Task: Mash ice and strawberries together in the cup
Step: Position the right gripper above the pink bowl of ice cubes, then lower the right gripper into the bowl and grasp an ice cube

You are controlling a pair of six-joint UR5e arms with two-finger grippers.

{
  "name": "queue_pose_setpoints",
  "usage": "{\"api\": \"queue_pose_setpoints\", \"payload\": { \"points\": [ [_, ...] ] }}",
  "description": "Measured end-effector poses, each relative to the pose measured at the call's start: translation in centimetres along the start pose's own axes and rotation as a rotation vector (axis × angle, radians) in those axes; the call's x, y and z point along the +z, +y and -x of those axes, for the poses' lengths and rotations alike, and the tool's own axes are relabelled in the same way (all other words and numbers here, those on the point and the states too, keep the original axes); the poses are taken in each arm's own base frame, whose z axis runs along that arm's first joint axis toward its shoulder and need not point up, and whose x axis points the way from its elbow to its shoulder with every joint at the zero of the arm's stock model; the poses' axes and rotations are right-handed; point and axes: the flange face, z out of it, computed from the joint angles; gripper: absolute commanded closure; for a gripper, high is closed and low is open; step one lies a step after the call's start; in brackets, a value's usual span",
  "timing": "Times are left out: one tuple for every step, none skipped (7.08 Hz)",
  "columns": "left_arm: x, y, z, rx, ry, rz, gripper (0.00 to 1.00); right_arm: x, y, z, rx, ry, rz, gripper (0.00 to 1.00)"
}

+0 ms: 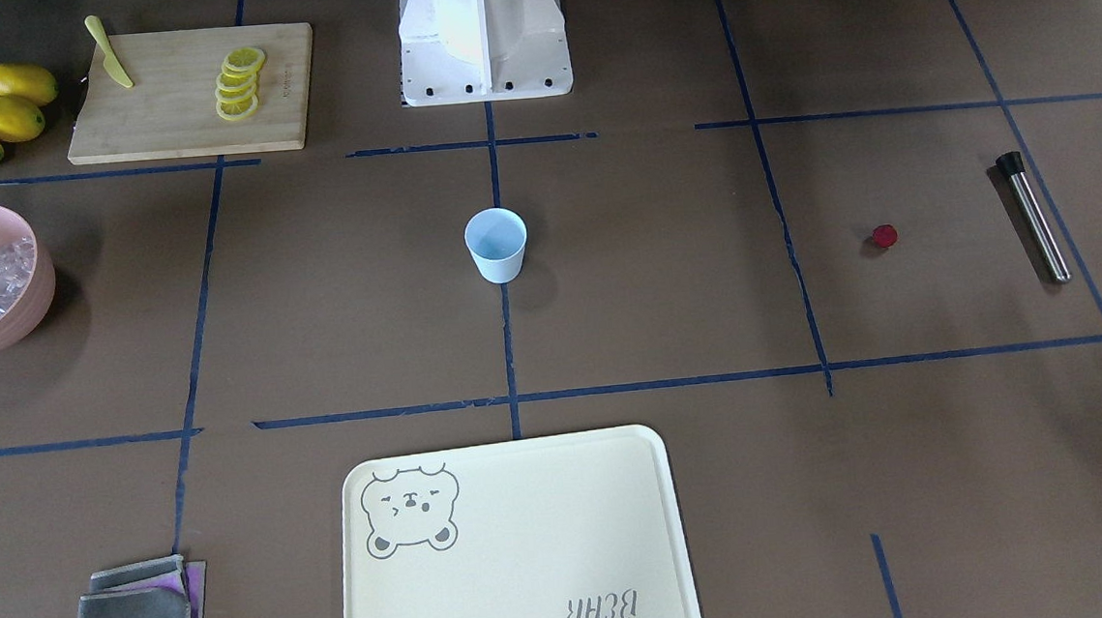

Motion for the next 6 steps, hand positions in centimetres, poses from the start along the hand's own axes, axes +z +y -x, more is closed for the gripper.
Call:
{"api": "queue_pose_setpoints", "payload": {
  "points": [
    [0.3,-0.3,-0.6,0.013,0.001,0.007,0.0,0.4,-0.3,1.1,-0.02,-0.036,0.004,0.01],
    [0.8,-0.5,-1.3,0.031,0.002,0.017,0.0,0.9,-0.7,2.6,-0.052,-0.056,0.008,0.01],
    [1.0,-0.6,-1.6,0.04,0.002,0.021,0.0,1.7,-0.9,4.1,-0.07,-0.054,0.014,0.01],
    [1.0,-0.6,-1.7,0.044,0.002,0.023,0.0,2.7,-1.1,5.1,-0.082,-0.02,0.023,0.01],
    [1.0,-0.6,-1.8,0.044,0.002,0.022,0.0,3.7,-1.4,6.1,-0.104,0.031,0.022,0.01],
    [0.9,-0.6,-1.9,0.045,0.002,0.021,0.0,4.8,-1.1,6.7,-0.12,0.067,0.014,0.01]
  ]
}}
